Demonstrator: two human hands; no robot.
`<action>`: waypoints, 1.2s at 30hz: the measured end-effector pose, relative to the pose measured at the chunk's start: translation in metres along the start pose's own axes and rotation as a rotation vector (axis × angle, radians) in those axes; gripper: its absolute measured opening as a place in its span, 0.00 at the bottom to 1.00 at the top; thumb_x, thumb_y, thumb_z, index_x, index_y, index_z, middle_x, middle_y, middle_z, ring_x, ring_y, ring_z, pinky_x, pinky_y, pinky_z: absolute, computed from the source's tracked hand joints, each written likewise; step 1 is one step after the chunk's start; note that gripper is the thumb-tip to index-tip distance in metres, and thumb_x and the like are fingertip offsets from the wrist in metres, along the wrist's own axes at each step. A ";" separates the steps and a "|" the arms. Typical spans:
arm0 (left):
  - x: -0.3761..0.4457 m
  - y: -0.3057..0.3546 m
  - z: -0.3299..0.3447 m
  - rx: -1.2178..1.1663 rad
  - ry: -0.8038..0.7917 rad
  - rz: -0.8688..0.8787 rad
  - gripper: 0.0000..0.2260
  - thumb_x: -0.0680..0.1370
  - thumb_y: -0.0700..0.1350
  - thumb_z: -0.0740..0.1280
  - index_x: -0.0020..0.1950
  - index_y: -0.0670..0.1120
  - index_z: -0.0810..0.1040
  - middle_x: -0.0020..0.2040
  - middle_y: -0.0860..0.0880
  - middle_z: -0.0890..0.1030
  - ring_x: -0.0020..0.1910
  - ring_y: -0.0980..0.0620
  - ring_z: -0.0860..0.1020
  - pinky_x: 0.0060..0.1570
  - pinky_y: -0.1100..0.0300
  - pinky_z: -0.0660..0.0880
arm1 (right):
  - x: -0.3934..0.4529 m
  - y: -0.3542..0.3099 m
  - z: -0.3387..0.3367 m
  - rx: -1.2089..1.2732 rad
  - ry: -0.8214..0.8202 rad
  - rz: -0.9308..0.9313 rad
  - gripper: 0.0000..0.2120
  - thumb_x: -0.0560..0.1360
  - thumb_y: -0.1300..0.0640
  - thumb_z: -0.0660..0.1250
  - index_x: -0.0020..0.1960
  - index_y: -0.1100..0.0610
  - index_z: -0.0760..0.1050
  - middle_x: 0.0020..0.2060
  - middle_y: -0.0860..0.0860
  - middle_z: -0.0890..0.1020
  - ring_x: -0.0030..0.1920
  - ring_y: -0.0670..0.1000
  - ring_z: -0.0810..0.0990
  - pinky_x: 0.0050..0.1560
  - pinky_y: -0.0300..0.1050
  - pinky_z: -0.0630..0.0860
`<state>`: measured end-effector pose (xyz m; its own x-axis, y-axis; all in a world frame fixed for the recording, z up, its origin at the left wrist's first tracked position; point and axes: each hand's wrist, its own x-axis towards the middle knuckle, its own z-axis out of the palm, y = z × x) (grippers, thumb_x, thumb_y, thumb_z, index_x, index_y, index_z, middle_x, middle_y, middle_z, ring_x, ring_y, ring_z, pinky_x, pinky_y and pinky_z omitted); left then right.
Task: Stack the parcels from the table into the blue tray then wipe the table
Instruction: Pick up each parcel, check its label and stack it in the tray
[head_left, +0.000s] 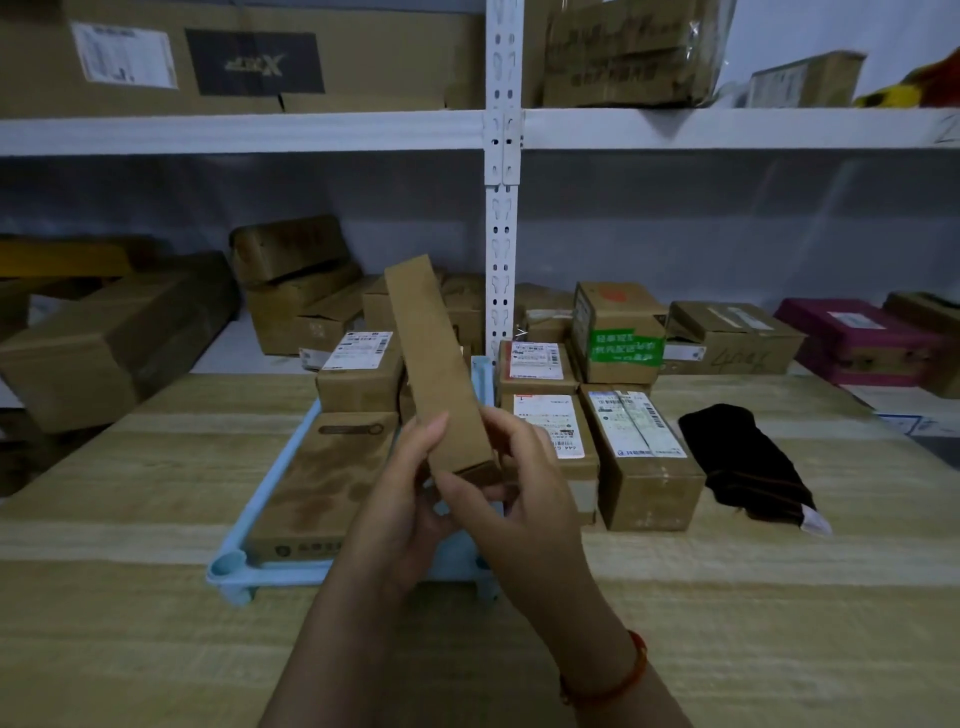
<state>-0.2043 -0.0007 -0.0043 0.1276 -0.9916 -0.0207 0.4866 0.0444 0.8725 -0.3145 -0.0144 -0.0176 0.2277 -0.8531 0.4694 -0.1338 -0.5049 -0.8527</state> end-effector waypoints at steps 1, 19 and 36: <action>0.001 -0.001 -0.002 -0.080 -0.008 -0.012 0.25 0.72 0.55 0.66 0.65 0.44 0.76 0.59 0.38 0.81 0.56 0.41 0.81 0.52 0.44 0.77 | 0.000 -0.001 -0.001 0.040 0.005 -0.005 0.27 0.66 0.39 0.64 0.63 0.46 0.72 0.58 0.43 0.74 0.54 0.39 0.77 0.49 0.35 0.78; 0.005 -0.006 -0.015 -0.427 -0.040 -0.065 0.29 0.70 0.64 0.61 0.64 0.49 0.78 0.58 0.38 0.82 0.57 0.37 0.77 0.52 0.43 0.73 | 0.014 0.010 -0.011 0.045 0.286 0.198 0.09 0.78 0.55 0.64 0.43 0.44 0.79 0.43 0.46 0.82 0.46 0.47 0.80 0.46 0.48 0.78; 0.010 -0.026 -0.024 1.062 0.408 0.428 0.53 0.55 0.67 0.71 0.76 0.54 0.55 0.72 0.51 0.61 0.71 0.50 0.62 0.67 0.49 0.66 | 0.021 0.003 -0.009 0.088 0.158 0.224 0.35 0.60 0.31 0.69 0.65 0.43 0.71 0.54 0.43 0.81 0.57 0.45 0.79 0.56 0.53 0.80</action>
<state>-0.1954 -0.0085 -0.0390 0.4597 -0.8017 0.3821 -0.5876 0.0480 0.8077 -0.3185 -0.0349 -0.0081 0.0482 -0.9555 0.2909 -0.0778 -0.2940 -0.9526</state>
